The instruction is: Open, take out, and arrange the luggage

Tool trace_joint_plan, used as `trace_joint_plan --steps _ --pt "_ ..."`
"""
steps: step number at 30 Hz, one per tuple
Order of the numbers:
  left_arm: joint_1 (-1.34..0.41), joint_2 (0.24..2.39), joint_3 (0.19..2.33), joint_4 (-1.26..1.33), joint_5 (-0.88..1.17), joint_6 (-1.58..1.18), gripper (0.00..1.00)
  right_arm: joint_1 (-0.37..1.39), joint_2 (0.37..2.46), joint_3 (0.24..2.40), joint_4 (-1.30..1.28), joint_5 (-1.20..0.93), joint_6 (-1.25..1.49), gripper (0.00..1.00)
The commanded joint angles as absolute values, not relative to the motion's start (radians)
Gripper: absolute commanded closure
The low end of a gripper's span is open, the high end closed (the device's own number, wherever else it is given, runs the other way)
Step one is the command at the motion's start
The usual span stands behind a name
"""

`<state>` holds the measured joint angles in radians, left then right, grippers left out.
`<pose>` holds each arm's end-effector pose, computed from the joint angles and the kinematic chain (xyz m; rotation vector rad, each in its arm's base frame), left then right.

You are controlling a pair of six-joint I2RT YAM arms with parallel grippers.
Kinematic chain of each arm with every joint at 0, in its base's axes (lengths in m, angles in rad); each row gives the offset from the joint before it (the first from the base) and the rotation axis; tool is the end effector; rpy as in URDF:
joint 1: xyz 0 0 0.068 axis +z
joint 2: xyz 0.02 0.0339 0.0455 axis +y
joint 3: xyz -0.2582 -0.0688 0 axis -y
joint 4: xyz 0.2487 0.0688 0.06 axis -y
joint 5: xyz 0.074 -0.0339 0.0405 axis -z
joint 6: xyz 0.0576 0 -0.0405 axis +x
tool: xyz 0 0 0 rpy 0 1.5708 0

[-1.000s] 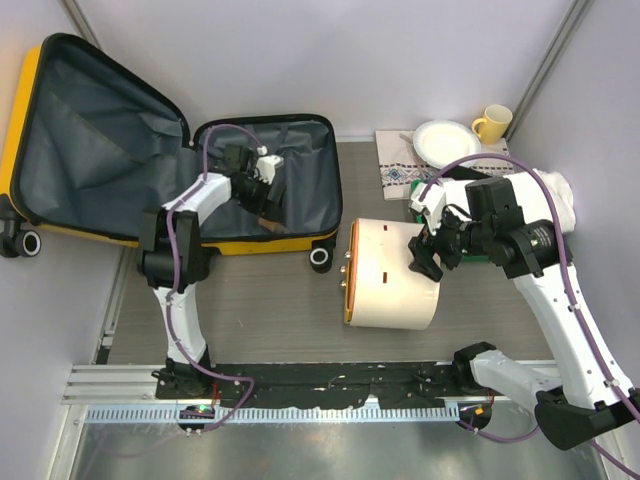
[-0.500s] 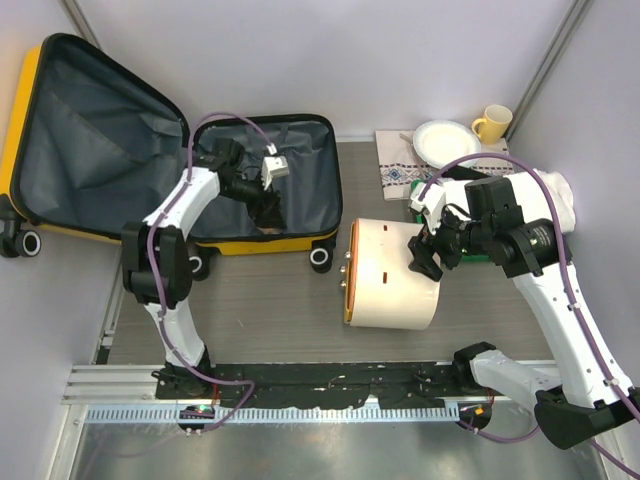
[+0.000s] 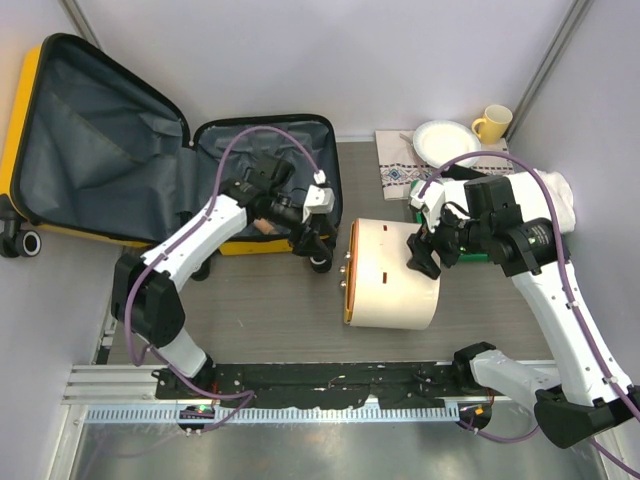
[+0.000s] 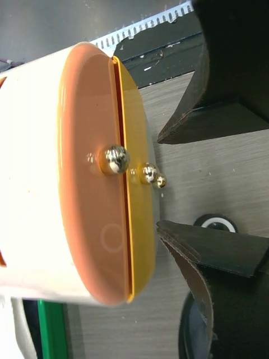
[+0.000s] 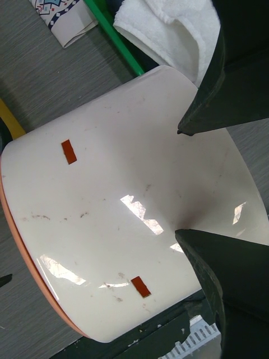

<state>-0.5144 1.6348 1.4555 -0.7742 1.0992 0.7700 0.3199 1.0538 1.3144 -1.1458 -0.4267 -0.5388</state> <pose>0.2794 -0.2168 0.3042 1.6127 1.4599 -1.2104 0.1798 0.0847 0.3621 -1.1611 2.0928 0.4208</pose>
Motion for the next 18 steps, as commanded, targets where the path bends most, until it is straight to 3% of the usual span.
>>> trace_joint_plan --steps 1,11,18 --pt "-0.575 1.592 1.431 -0.698 1.074 0.770 0.38 0.314 1.126 1.213 -1.264 -0.235 -0.584 0.27" --pt "-0.664 1.563 1.394 -0.631 1.005 0.732 0.42 0.314 1.100 1.200 -1.278 -0.233 -0.588 0.26" --pt "-0.695 1.546 1.361 -0.496 0.905 0.560 0.59 0.316 1.086 1.192 -1.276 -0.229 -0.589 0.27"
